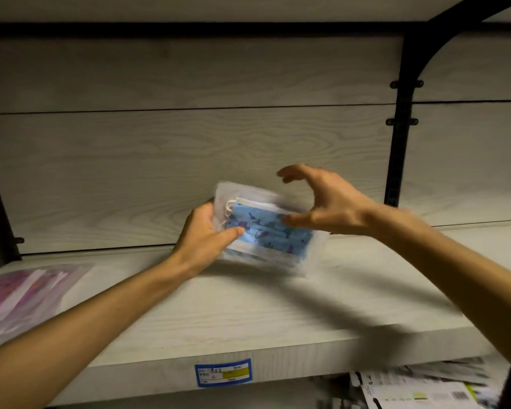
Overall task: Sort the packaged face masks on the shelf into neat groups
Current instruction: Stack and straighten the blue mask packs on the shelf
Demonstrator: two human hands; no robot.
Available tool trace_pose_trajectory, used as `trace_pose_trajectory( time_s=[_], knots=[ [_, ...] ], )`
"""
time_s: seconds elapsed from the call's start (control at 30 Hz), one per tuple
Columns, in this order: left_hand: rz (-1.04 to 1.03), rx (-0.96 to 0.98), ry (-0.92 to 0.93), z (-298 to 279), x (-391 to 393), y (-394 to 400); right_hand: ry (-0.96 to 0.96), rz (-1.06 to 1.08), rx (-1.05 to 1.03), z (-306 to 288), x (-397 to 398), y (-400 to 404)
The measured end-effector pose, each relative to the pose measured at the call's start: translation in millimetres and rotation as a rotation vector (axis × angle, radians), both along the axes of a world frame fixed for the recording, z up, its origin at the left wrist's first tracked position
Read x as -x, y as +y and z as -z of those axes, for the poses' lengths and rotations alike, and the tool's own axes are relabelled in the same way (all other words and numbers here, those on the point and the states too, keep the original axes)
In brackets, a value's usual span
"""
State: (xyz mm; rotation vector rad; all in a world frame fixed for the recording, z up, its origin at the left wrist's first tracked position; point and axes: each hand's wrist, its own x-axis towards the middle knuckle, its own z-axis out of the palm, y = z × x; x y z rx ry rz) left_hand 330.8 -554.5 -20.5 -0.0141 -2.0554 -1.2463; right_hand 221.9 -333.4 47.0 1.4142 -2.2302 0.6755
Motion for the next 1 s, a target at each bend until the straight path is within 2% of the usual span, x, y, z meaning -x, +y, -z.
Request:
trace_pose_trajectory(
  time_s=[0.07,0.13,0.2,0.27,0.33,0.4,0.47,0.53,0.6,0.7,0.83,1.0],
  knots=[
    [-0.048,0.171,0.031,-19,-2,6,-0.039,0.078,-0.207,-10,-3,-8],
    [-0.107,0.370,0.052,-36,-4,12,-0.097,0.128,-0.270,-9,0,-10],
    [-0.202,0.565,0.077,-49,-2,15,-0.196,0.088,-0.189,1,8,-8],
    [-0.290,0.632,0.156,-52,1,15,-0.357,0.008,-0.019,16,15,-5],
    [-0.344,0.520,0.242,-45,3,17,-0.556,-0.042,0.172,32,20,-1],
    [-0.337,0.274,0.247,-29,6,20,-0.734,-0.074,0.314,46,22,2],
    [-0.220,0.024,0.119,-11,12,24,-0.842,-0.106,0.396,58,23,4],
    [-0.042,-0.131,-0.025,7,20,30,-0.931,-0.134,0.466,68,23,4],
    [0.073,-0.257,-0.079,24,28,37,-1.025,-0.170,0.501,78,19,2],
    [0.072,-0.305,-0.088,39,38,48,-1.063,-0.152,0.534,88,14,-1],
    [-0.012,-0.366,-0.045,39,41,57,-1.053,-0.105,0.689,90,15,-5],
    [0.033,-0.436,-0.058,37,42,64,-1.041,-0.057,0.781,90,8,-12]
  ],
)
